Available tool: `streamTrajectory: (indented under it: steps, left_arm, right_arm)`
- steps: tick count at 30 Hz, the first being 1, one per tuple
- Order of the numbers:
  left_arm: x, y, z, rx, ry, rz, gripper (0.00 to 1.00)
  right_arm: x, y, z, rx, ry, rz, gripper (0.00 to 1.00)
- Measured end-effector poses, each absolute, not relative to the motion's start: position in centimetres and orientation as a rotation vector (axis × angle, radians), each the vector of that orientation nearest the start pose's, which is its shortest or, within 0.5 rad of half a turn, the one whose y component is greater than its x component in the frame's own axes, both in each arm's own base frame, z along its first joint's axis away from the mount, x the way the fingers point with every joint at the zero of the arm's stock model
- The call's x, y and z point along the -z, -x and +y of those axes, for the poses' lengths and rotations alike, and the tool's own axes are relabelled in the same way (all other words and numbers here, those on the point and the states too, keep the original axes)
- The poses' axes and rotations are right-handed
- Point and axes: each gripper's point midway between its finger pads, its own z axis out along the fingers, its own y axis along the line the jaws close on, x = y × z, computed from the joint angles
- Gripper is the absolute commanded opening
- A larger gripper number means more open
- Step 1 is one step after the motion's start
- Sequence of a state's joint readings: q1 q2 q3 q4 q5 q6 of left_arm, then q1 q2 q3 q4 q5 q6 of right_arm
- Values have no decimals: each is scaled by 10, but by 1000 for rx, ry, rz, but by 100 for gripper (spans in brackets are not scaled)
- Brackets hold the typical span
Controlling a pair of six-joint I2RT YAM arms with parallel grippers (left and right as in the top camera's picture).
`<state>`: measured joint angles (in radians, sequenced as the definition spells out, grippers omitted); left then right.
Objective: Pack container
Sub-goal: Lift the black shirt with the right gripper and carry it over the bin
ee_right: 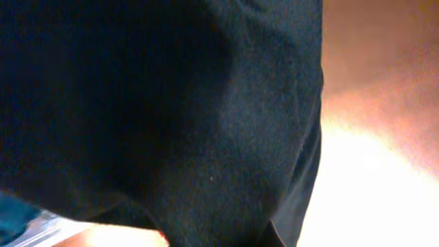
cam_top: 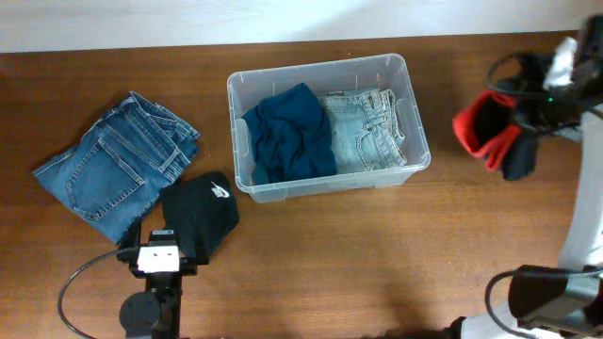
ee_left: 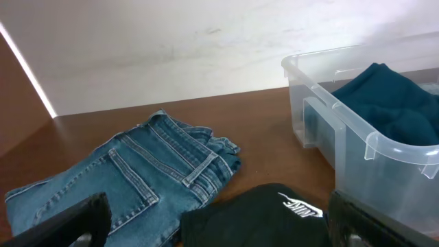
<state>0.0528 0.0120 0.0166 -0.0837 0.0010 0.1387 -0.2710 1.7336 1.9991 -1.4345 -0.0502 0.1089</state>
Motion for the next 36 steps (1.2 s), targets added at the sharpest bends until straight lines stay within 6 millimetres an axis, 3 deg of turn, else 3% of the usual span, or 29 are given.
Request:
streamTrajectory:
  steps: [7,11,16,19,25,36]
  left_arm:
    - [-158,-246,13,-145,-72,1650,100]
    - [-158,-246,13,-145,-72,1650,100]
    - [-158,-246,13,-145,-71,1650,100]
    - [-158,-246,13,-145,-72,1650,100]
    - [-158,-246,13,-145,-72,1650,100]
    - [-158,-246,13,-145,-71,1650,100]
  right_arm:
    - [-296,-403,1,-49,-183,2597,4]
    - [-304,-413,57,-59,-25,2537,4]
    - [-311,-414,100,-43,67,2483,4]
    - [-311,-413,111,-16,78,2473,4]
    - [-304,-422,112,39,86,2468,4]
    - [-277,-436,135,191,544,2452,4]
